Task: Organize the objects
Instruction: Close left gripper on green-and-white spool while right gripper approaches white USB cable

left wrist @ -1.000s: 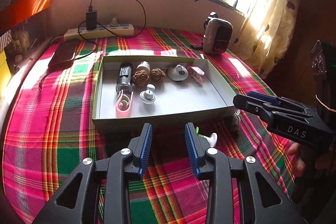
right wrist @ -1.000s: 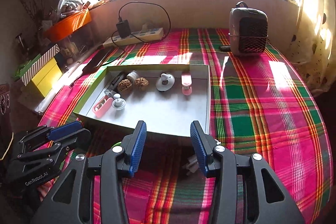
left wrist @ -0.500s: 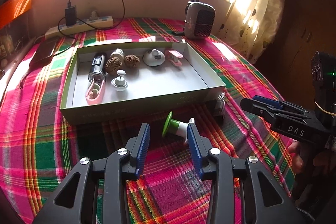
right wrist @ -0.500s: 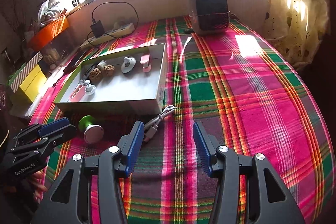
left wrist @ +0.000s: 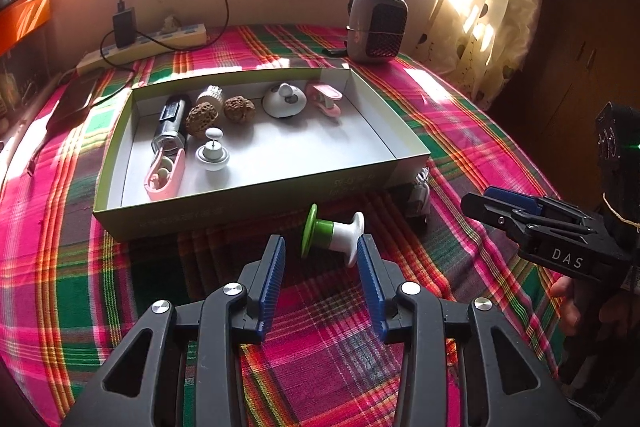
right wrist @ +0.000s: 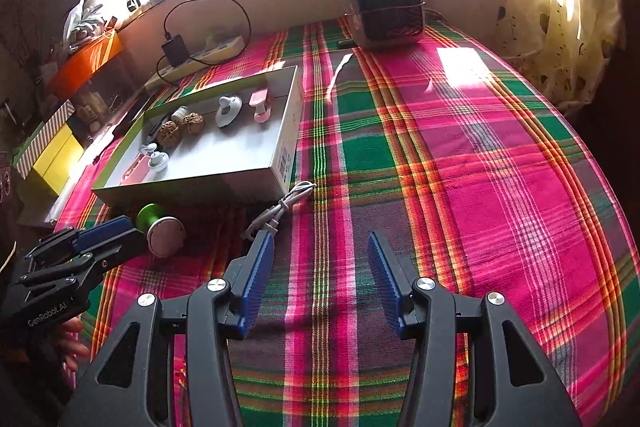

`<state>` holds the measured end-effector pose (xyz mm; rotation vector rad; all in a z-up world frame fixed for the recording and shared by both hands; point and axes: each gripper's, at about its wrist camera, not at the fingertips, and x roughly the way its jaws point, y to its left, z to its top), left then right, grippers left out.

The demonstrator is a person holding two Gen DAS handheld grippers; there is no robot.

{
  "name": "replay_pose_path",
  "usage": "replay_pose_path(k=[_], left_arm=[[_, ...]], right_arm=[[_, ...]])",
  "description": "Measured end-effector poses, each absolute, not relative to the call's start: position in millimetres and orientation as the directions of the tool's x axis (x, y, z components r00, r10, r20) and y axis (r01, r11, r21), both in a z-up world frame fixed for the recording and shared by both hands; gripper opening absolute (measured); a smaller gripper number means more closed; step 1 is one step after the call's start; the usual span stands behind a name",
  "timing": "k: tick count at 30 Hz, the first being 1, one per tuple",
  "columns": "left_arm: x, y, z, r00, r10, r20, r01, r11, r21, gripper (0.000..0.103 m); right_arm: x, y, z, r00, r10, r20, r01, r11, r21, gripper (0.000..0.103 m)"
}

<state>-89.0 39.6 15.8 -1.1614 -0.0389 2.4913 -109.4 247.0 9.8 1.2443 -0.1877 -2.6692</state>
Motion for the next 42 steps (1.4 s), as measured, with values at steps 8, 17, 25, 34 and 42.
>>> replay_pose_path(k=[8, 17, 25, 34, 42], left_arm=[[-89.7, 48.0, 14.5, -0.583, 0.347, -0.735, -0.34, -0.925, -0.167, 0.036], [-94.7, 54.3, 10.7, -0.585, 0.315, -0.748, -0.325, -0.935, -0.139, 0.036], [-98.7, 55.1, 5.5, -0.574, 0.307, -0.759, -0.319, -0.938, -0.138, 0.036], [-102.1, 47.7, -0.4, -0.559, 0.314, -0.768, -0.305, -0.939, -0.162, 0.036], [-102.3, 40.5, -0.6, -0.564, 0.324, -0.759, -0.3, -0.937, -0.178, 0.031]], right_arm=[[-109.2, 250.1, 6.3, -0.624, -0.231, -0.746, 0.118, -0.972, 0.203, 0.05], [-109.7, 247.4, 3.2, -0.615, -0.237, -0.752, 0.129, -0.971, 0.201, 0.05], [-112.7, 240.2, 1.3, -0.607, -0.238, -0.759, 0.14, -0.971, 0.192, 0.05], [-117.9, 231.9, -1.8, -0.595, -0.228, -0.77, 0.145, -0.974, 0.177, 0.05], [-122.1, 222.0, -1.1, -0.591, -0.225, -0.774, 0.156, -0.974, 0.164, 0.05]])
